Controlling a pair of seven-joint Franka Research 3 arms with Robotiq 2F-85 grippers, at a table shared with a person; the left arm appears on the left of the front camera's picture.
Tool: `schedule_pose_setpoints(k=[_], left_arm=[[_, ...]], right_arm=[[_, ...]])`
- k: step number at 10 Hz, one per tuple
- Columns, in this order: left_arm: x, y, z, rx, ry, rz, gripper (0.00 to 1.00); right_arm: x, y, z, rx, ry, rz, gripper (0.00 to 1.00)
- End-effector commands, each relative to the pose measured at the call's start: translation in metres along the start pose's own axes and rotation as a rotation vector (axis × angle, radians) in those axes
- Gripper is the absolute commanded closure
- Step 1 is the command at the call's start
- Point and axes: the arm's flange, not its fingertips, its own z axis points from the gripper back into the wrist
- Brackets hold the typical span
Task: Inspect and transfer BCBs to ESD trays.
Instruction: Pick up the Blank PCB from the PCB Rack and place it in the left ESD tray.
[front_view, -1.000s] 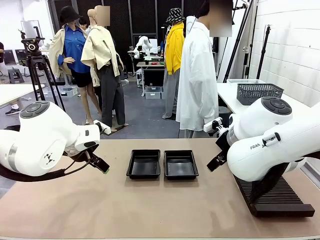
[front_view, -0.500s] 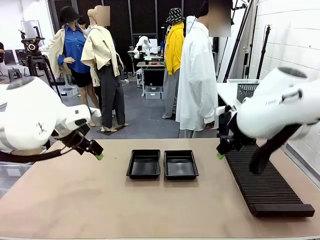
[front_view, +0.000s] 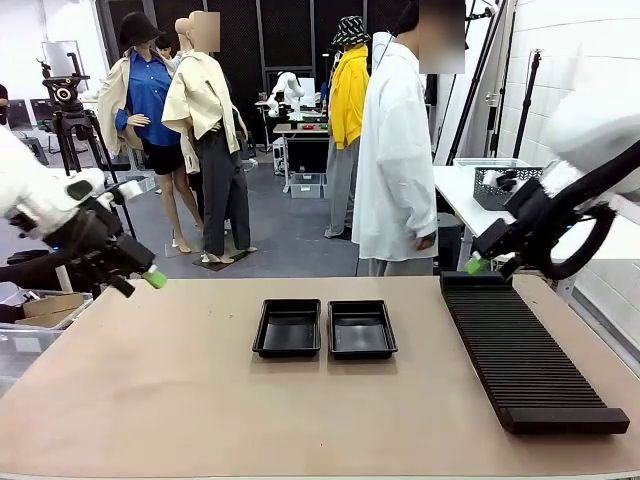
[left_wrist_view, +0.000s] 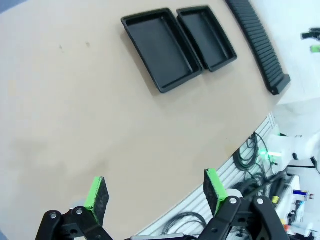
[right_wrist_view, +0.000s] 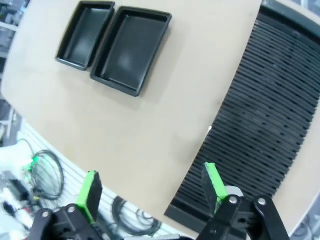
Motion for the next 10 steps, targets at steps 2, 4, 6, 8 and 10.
schedule_pose_setpoints(k=[2,4,6,8,10], left_arm=[[-0.022,0.041,0.027,-0.123,-0.123,0.139,0.00],[-0.039,0.064,0.045,-0.311,-0.226,0.258,0.00],[-0.054,0.086,0.056,-0.458,-0.311,0.327,0.00],[-0.061,0.103,0.061,-0.546,-0.352,0.331,0.00],[-0.068,0.126,0.059,-0.651,-0.351,0.322,0.00]], right_arm=[[-0.023,-0.039,0.032,0.269,-0.157,-0.076,0.00],[-0.042,-0.065,0.046,0.406,-0.276,-0.128,0.00],[-0.064,-0.090,0.054,0.526,-0.385,-0.171,0.00],[-0.082,-0.110,0.055,0.583,-0.469,-0.224,0.00],[-0.095,-0.128,0.050,0.667,-0.529,-0.268,0.00]])
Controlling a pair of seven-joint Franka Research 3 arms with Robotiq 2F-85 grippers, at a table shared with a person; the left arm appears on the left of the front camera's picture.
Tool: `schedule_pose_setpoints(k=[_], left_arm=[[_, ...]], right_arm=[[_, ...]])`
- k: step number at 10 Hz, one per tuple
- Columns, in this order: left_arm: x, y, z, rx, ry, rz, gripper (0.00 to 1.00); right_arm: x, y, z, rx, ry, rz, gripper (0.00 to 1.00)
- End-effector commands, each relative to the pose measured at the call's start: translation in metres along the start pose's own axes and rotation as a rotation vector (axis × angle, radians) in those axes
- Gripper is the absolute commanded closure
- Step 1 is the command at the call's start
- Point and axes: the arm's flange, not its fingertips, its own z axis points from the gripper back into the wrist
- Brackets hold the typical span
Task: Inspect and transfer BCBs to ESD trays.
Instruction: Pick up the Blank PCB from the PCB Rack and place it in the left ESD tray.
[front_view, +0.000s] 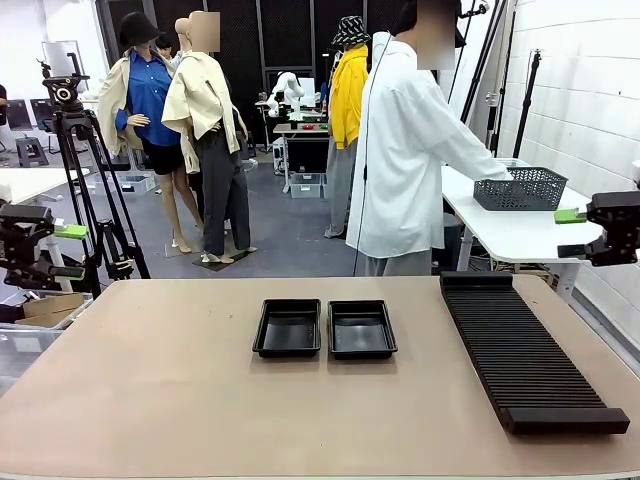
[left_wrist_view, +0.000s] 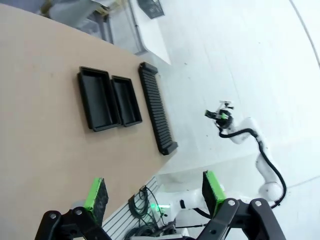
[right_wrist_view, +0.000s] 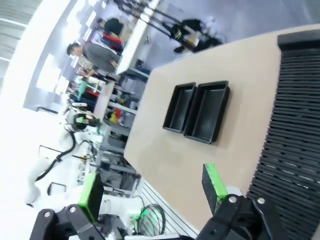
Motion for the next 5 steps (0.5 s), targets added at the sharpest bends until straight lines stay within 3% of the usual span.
schedule_pose_setpoints(k=[1,5], left_arm=[[0.009,0.022,0.007,-0.082,0.023,0.005,0.00],[0.010,0.026,0.006,-0.136,0.026,0.001,0.00]], right_arm=[[-0.004,-0.014,-0.002,0.079,-0.033,-0.011,0.00],[0.004,-0.025,-0.005,0.171,0.054,-0.059,0.00]])
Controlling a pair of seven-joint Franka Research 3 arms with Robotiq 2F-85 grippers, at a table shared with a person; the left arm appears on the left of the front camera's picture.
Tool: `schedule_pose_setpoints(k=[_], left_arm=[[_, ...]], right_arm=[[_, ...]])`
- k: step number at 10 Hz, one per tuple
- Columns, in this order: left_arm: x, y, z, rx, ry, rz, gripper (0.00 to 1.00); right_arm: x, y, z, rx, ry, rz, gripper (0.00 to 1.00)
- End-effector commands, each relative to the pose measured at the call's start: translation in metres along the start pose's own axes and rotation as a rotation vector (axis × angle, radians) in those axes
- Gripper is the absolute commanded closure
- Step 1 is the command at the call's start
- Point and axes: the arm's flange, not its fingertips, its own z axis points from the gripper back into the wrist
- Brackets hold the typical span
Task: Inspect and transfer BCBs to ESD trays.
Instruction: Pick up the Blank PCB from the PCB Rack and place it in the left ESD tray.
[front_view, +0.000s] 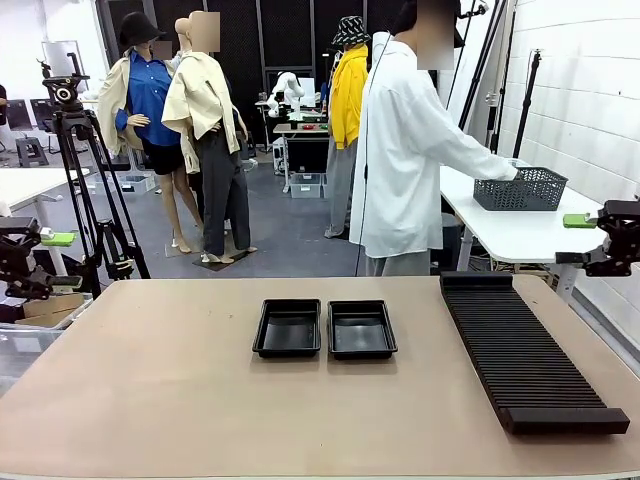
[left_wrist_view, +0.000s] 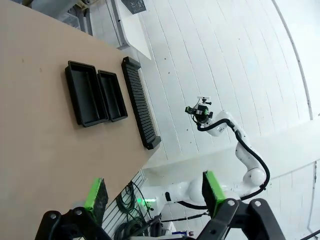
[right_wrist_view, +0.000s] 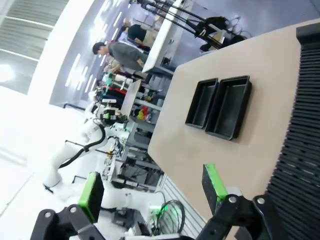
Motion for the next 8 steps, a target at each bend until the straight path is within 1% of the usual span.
schedule_pose_setpoints(k=[1,3,6,7,8], left_arm=[[0.005,-0.002,-0.001,-0.044,0.003,-0.019,0.00],[0.008,0.000,-0.003,-0.046,0.008,0.003,0.00],[0.008,-0.001,-0.003,-0.050,0.005,0.016,0.00],[0.008,-0.001,-0.001,-0.056,-0.006,0.016,0.00],[0.008,-0.001,-0.002,-0.062,-0.003,0.011,0.00]], right_arm=[[0.013,-0.007,-0.003,0.042,0.036,-0.040,0.00],[0.017,-0.013,-0.009,0.067,0.068,-0.136,0.00],[0.021,-0.012,-0.014,0.079,0.161,-0.154,0.00],[0.022,-0.011,-0.013,0.078,0.167,-0.155,0.00],[0.023,-0.009,-0.012,0.085,0.162,-0.184,0.00]])
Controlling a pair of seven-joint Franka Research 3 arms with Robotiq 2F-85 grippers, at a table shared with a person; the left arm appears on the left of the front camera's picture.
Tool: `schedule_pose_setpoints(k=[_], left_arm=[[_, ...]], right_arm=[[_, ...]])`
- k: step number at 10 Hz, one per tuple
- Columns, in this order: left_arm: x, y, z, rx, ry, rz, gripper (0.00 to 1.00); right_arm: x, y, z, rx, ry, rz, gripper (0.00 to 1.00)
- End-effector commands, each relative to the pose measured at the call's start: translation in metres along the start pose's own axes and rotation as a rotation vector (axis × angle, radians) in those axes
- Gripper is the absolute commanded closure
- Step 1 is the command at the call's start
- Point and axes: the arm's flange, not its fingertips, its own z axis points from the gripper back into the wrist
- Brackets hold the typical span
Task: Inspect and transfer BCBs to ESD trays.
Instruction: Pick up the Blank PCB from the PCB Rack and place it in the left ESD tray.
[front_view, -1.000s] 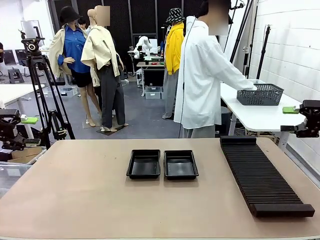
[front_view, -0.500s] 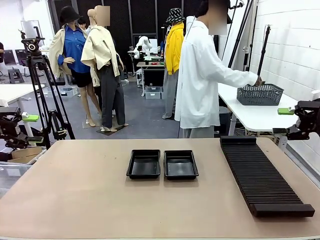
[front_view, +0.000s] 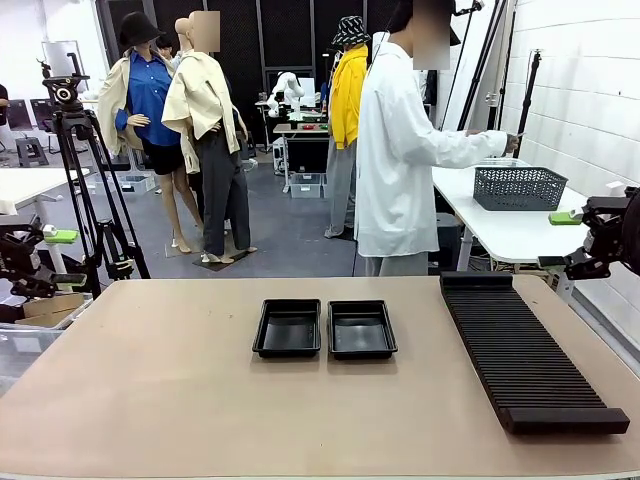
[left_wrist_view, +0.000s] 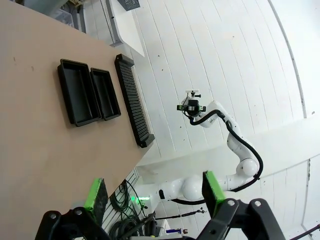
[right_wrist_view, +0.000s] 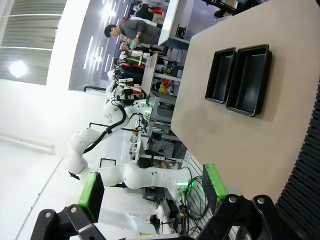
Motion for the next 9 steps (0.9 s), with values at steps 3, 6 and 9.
schedule_pose_setpoints(k=[3,6,9], left_arm=[[0.0000,0.0000,0.0000,0.000,0.000,0.000,0.00],[0.0000,0.0000,0.0000,0.000,0.000,0.000,0.00],[0.0000,0.0000,0.0000,0.000,0.000,0.000,0.00]], right_arm=[[-0.0016,-0.0033,-0.0014,-0.005,-0.004,0.007,0.00],[-0.0016,-0.0033,-0.0014,-0.005,-0.004,0.007,0.00],[-0.0016,-0.0033,-0.0014,-0.005,-0.004,0.007,0.00]])
